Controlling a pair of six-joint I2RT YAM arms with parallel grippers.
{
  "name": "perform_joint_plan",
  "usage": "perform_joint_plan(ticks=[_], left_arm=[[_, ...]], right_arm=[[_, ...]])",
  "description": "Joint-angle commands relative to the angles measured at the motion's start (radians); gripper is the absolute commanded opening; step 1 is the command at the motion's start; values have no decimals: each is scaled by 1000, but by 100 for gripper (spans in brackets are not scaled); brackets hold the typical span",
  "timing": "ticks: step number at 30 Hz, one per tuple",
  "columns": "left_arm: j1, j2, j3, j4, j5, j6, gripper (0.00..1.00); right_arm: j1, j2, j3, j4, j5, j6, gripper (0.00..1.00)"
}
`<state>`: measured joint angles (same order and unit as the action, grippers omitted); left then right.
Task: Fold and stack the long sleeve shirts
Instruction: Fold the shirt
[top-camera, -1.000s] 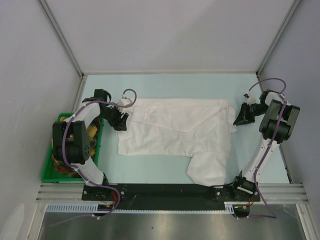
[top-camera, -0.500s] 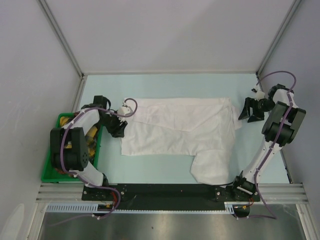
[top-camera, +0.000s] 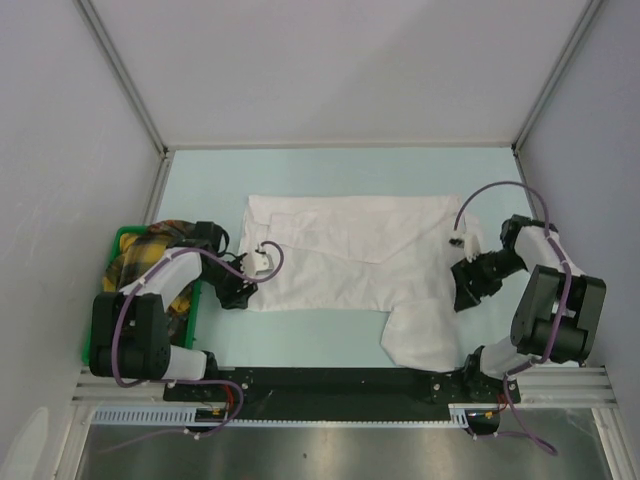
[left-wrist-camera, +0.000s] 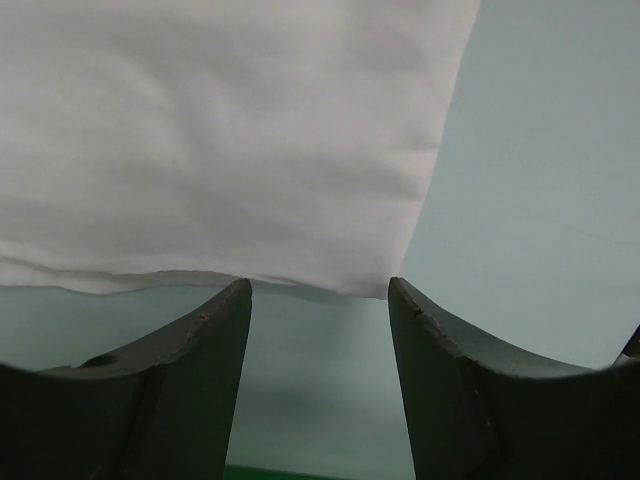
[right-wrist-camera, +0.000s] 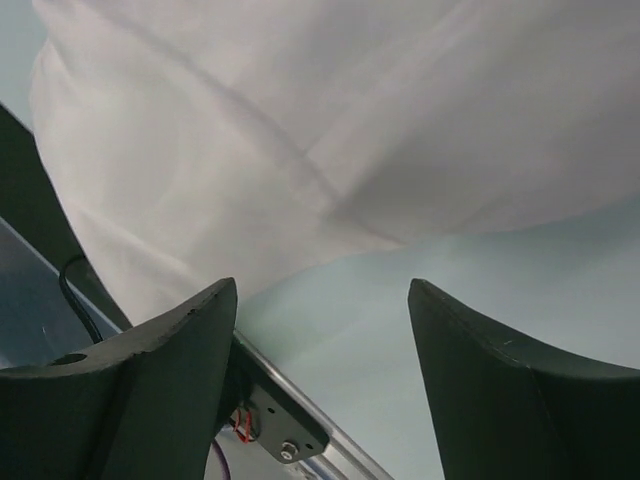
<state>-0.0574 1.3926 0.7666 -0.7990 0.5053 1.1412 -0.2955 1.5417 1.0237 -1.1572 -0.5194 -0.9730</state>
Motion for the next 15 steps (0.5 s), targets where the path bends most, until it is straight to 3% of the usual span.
perform_joint_plan(ticks=[1, 5, 10, 12, 15], left_arm=[[-22, -64, -47, 27, 4, 52, 63], [-35, -79, -73, 55, -17, 49, 63], [-36, -69, -73, 90, -30, 8, 64], [-36, -72, -81, 95, -31, 17, 64], [-48, -96, -105, 106, -43, 52, 65]], right_arm=[[84, -170, -160, 28, 30, -144, 74], [223, -349, -281, 74, 77, -185, 73], [450, -411, -415, 171, 191, -92, 75], [470, -407, -427, 217, 235, -72, 75], [522, -375, -451, 264, 301, -47, 62]])
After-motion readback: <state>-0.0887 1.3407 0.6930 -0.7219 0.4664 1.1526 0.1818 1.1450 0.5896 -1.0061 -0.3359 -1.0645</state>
